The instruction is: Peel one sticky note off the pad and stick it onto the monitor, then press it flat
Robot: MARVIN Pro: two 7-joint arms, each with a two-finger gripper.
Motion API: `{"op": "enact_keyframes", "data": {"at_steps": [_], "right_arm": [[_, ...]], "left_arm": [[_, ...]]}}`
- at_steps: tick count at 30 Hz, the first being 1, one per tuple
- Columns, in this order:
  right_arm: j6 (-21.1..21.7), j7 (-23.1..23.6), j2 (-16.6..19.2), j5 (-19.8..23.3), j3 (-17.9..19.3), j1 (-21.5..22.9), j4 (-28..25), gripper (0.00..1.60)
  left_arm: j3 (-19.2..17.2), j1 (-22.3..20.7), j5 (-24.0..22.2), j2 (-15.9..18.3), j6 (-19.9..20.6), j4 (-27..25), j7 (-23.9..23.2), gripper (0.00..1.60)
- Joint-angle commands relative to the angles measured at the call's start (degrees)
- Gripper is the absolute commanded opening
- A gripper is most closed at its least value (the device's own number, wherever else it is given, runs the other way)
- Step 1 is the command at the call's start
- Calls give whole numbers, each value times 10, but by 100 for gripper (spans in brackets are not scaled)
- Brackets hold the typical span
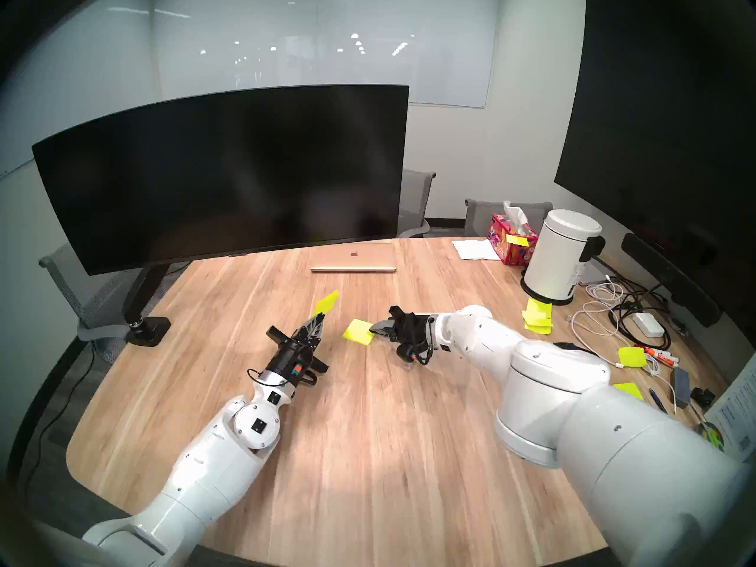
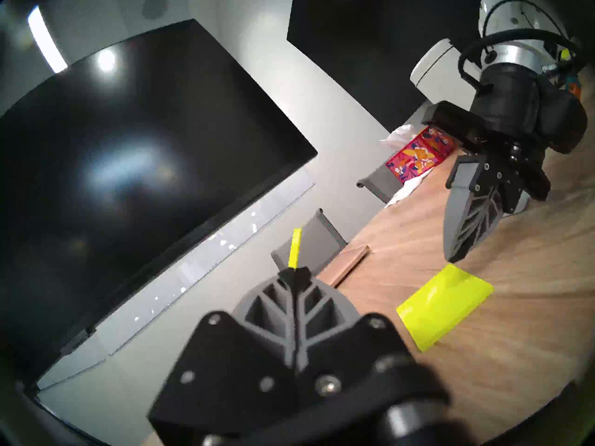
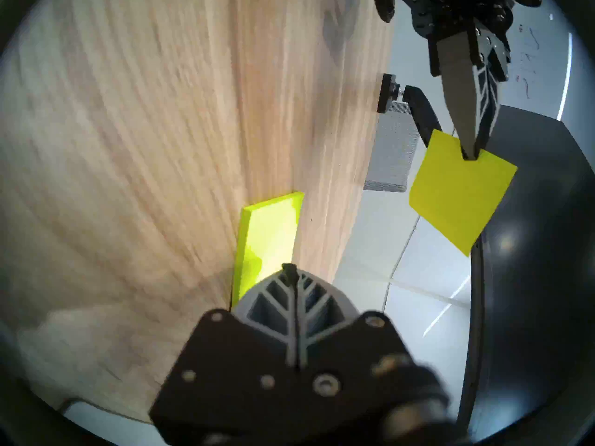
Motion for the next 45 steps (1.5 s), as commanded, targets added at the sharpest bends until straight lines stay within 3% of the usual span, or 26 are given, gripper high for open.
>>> {"op": "enact_keyframes", "data": {"at_steps": [1,11,17,23,29,35,43,45], "right_arm": [[12,13,-5,-2,-5,-53,3,0],[22,8,-5,0,-4,-54,3,0],[49,-13,-4,-5,-7,-58,0,0],[87,-88,8,-5,-3,-56,-22,0],[124,-159,46,-2,9,-57,-78,0],[170,-196,81,15,43,-70,-122,0],[242,-276,91,61,109,-100,-152,6],[255,-295,89,70,121,-106,-164,107]], "left_arm": [[7,8,22,-10,-12,-18,35,0],[16,31,62,-1,-16,-35,76,0],[15,41,82,1,-14,-47,99,0],[12,48,98,-2,-10,-50,125,0],[11,48,117,-4,-9,-45,146,0],[9,46,122,-5,-11,-40,147,0],[9,41,128,-10,-12,-36,145,0],[8,40,129,-11,-12,-34,145,0]]}}
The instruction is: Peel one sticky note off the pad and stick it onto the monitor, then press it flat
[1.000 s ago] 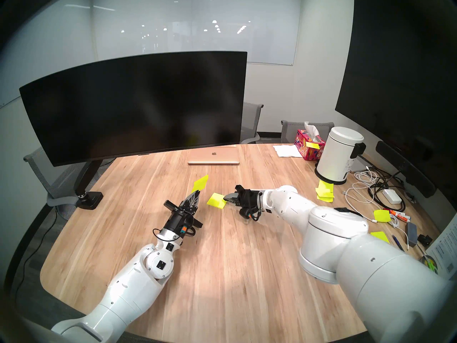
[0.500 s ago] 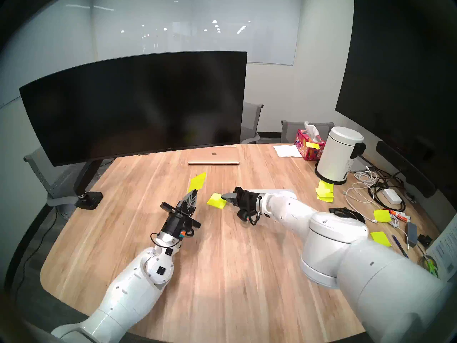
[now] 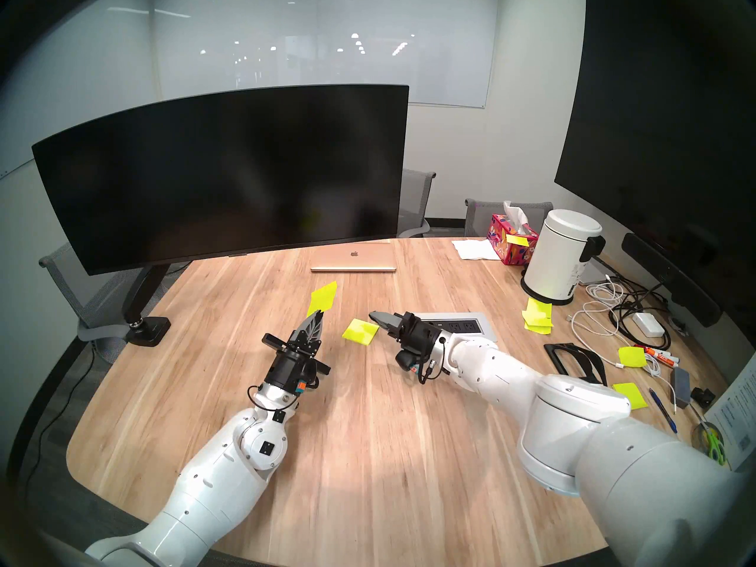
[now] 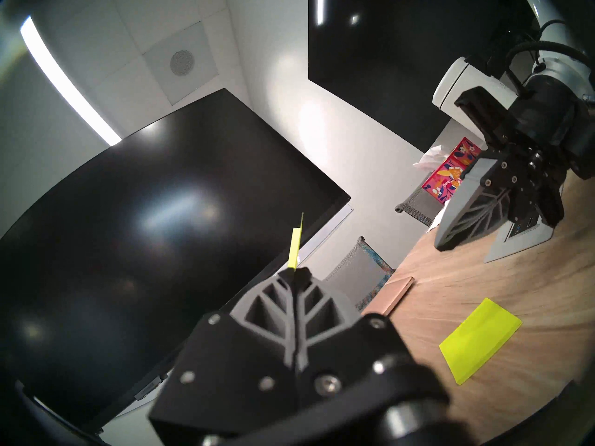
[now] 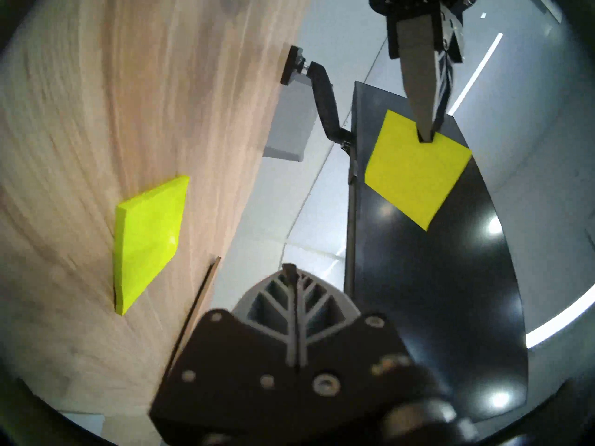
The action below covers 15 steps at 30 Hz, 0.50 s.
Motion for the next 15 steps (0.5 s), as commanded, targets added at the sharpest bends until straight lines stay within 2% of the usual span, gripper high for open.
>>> {"op": "enact_keyframes", "data": {"at_steps": [1,4,6,15], "right_arm": [[57,-70,16,46,57,-21,-53,160],[77,-93,17,54,68,-30,-67,160],[88,-91,25,56,75,-38,-87,160],[116,-53,60,64,90,-61,-166,160]], "left_arm": [[1,-5,2,-6,0,5,5,0],[1,-7,3,-9,0,9,6,0],[1,-9,5,-11,0,13,8,0],[5,-25,16,-21,-2,33,17,0]]}}
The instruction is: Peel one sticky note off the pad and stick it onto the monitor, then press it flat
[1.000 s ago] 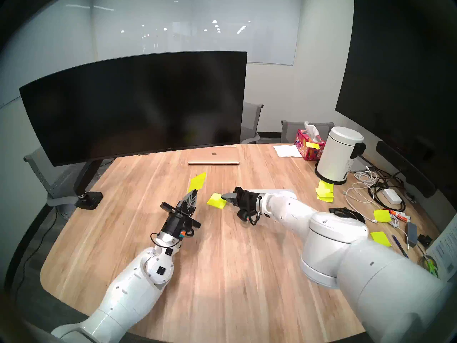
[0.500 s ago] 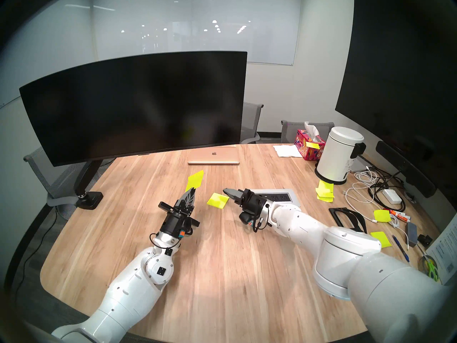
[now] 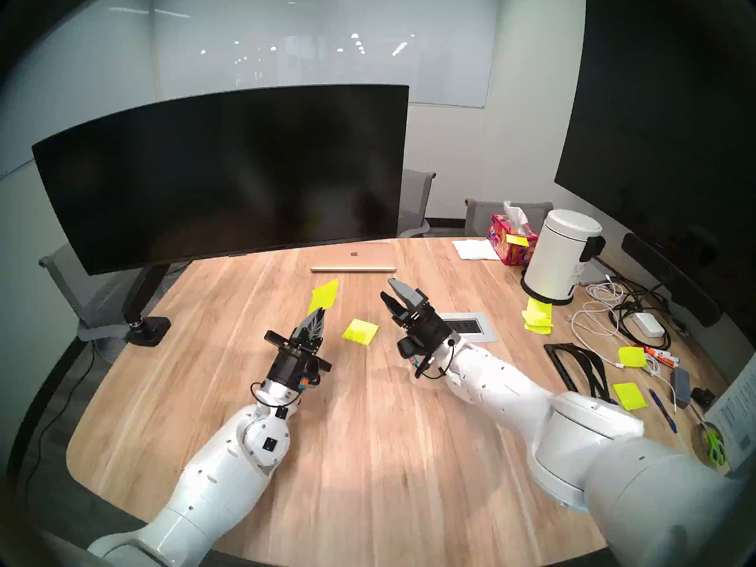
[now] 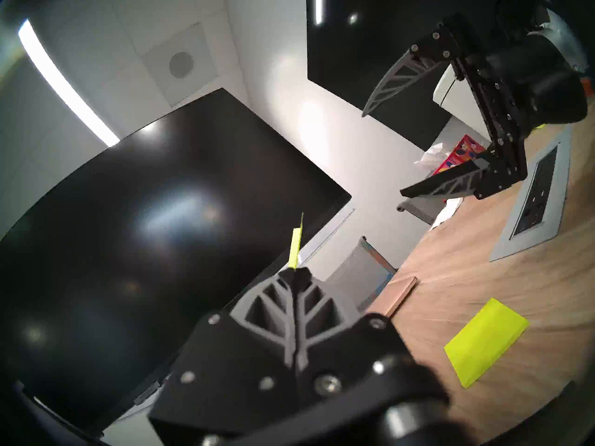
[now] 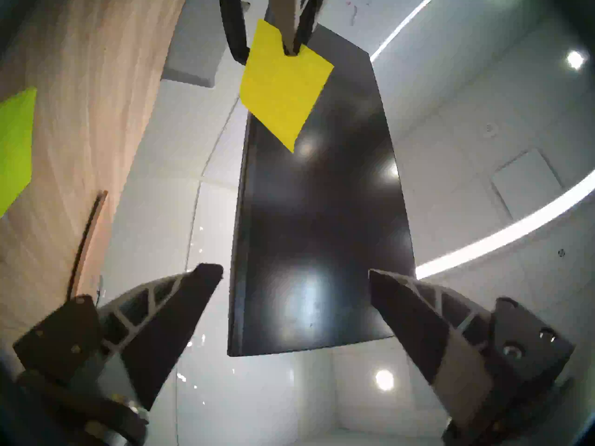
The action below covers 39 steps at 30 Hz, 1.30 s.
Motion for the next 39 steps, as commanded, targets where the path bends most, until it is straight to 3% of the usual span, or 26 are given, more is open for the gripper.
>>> {"op": "enact_keyframes", "data": {"at_steps": [1,4,9,18,28,39], "right_arm": [[21,23,32,14,15,-12,-62,160],[25,31,37,14,18,-15,-74,160],[27,38,41,14,21,-18,-82,160],[30,47,46,13,25,-22,-94,160],[31,51,48,13,27,-24,-100,160],[31,52,48,12,28,-25,-100,160]], "left_arm": [[6,-10,6,-13,-1,14,12,0],[9,-11,14,-17,2,17,20,0],[21,-4,74,-18,31,11,67,0],[28,27,119,-17,67,-17,121,0],[-8,15,83,-7,69,-42,104,0],[-36,-47,25,13,31,-2,30,0]]}}
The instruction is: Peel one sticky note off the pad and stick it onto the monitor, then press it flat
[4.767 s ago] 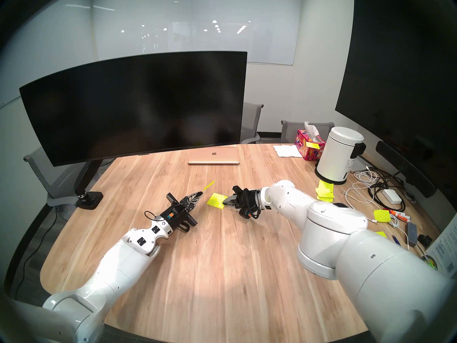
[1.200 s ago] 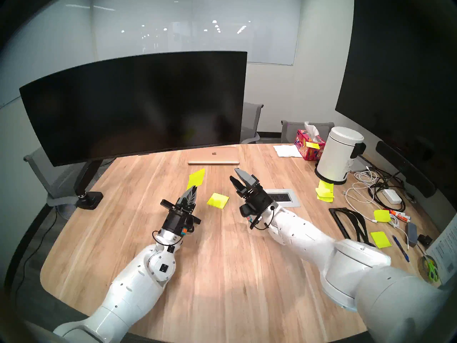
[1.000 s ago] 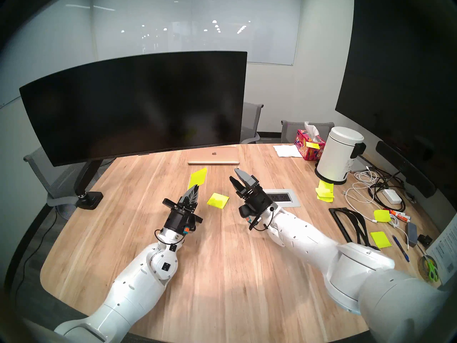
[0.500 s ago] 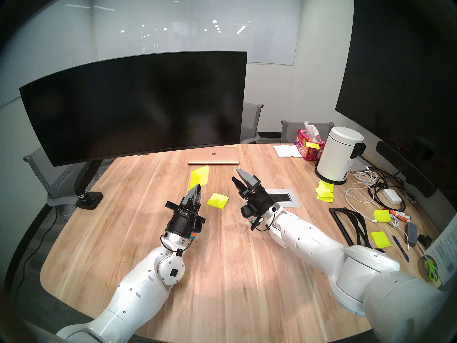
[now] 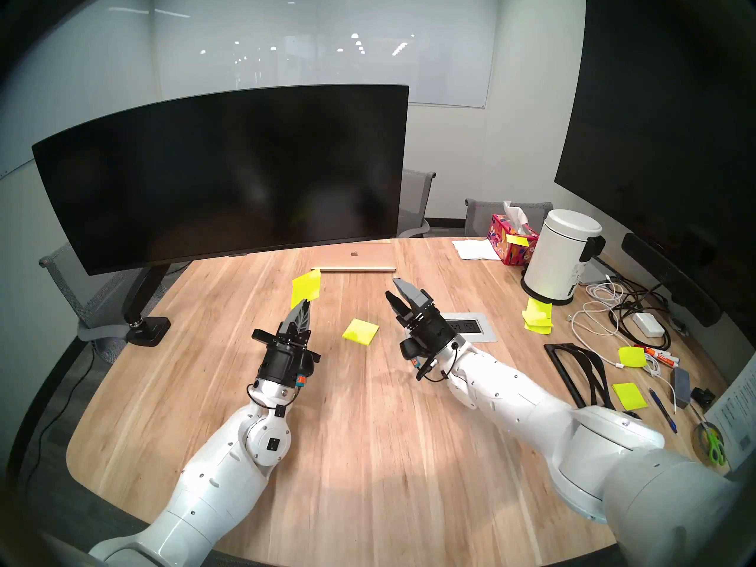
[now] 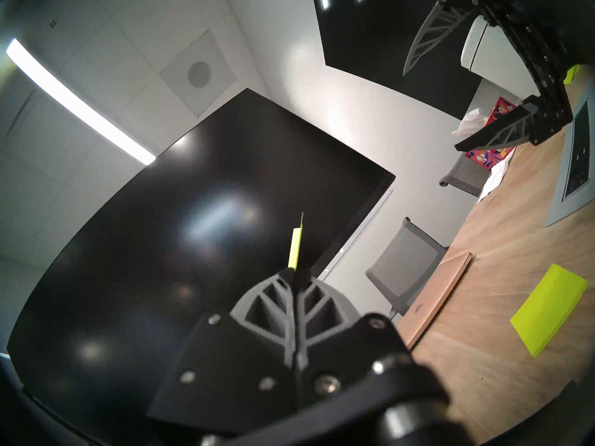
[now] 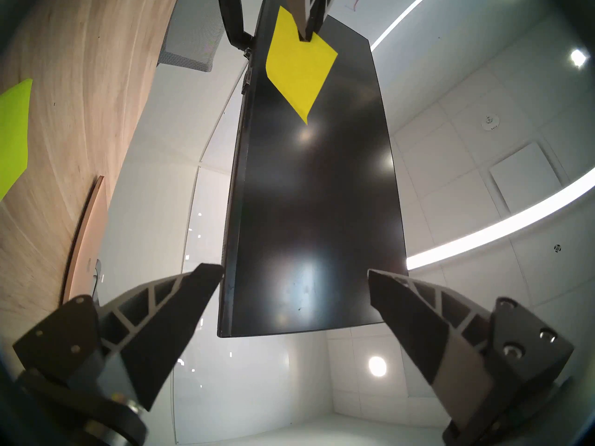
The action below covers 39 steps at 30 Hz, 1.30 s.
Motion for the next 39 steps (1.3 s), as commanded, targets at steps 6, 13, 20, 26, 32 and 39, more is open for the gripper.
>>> {"op": "enact_keyframes", "data": {"at_steps": [6,13,20,26,32,39], "right_arm": [[-1,-2,-1,3,4,6,-6,160],[0,-2,-1,2,4,6,-6,160],[-1,-2,-1,3,5,6,-7,160],[-1,-2,-1,3,5,6,-7,160],[-1,-2,0,3,5,6,-7,160],[-1,-2,-1,3,5,6,-7,160]], "left_arm": [[-7,-91,-24,-33,7,47,-69,0],[13,-134,-13,-82,54,88,-83,0],[10,-174,8,-91,79,150,-63,0],[4,-194,18,-71,58,186,-23,0],[5,-187,34,-54,35,170,14,0],[11,-160,42,-50,7,106,47,0]]}}
